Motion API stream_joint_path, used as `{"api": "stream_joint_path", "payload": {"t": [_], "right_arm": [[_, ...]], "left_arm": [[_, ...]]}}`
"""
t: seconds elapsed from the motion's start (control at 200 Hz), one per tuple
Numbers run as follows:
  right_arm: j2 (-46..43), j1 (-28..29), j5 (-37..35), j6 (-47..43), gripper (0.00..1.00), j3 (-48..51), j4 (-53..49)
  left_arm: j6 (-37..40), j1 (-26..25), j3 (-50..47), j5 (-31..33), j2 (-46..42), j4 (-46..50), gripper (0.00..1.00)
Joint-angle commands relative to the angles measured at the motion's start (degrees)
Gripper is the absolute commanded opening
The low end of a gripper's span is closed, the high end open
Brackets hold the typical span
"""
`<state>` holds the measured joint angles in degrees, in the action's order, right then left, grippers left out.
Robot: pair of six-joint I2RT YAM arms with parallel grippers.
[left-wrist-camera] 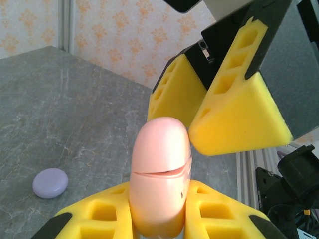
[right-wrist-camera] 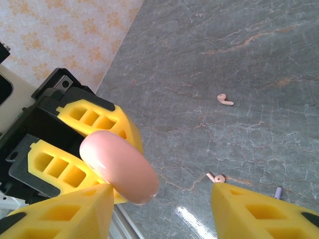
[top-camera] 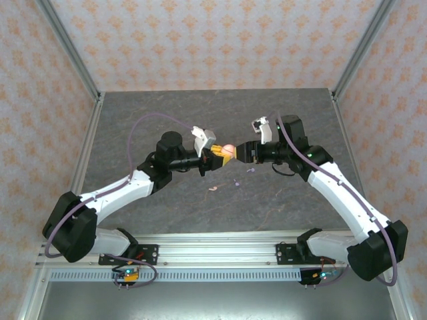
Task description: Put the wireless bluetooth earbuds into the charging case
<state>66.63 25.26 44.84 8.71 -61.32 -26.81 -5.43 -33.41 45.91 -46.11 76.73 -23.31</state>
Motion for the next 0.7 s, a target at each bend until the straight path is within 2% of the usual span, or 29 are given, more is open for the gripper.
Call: {"api": "stream_joint_path", "payload": {"t": [0.0,0.375,0.491,0.696], "right_arm": [[-0.69,0.34,-2.64,-0.37,0.55,-1.9,0.71],[0.87,0.34,-9.2,1.52,0.55,-3.01,-0.79],[0.47,0.36,-11.06,2.25,0.57,-3.1,-0.64],[-0.97,0.18,-22.9,5.65,0.58,-2.74,-1.9]], "left_arm": [[2.32,-0.96,0.45,-2.32,-1.85,0.17,0.21],[3.49,-1.62,0.41,-2.58,-3.07,1.71,0.2],[4.23,-1.57,0.59,-0.29,-2.97,3.95,0.21],[4.91,-1.57,-0.51,4.88,-3.3,6.97,0.21]]}}
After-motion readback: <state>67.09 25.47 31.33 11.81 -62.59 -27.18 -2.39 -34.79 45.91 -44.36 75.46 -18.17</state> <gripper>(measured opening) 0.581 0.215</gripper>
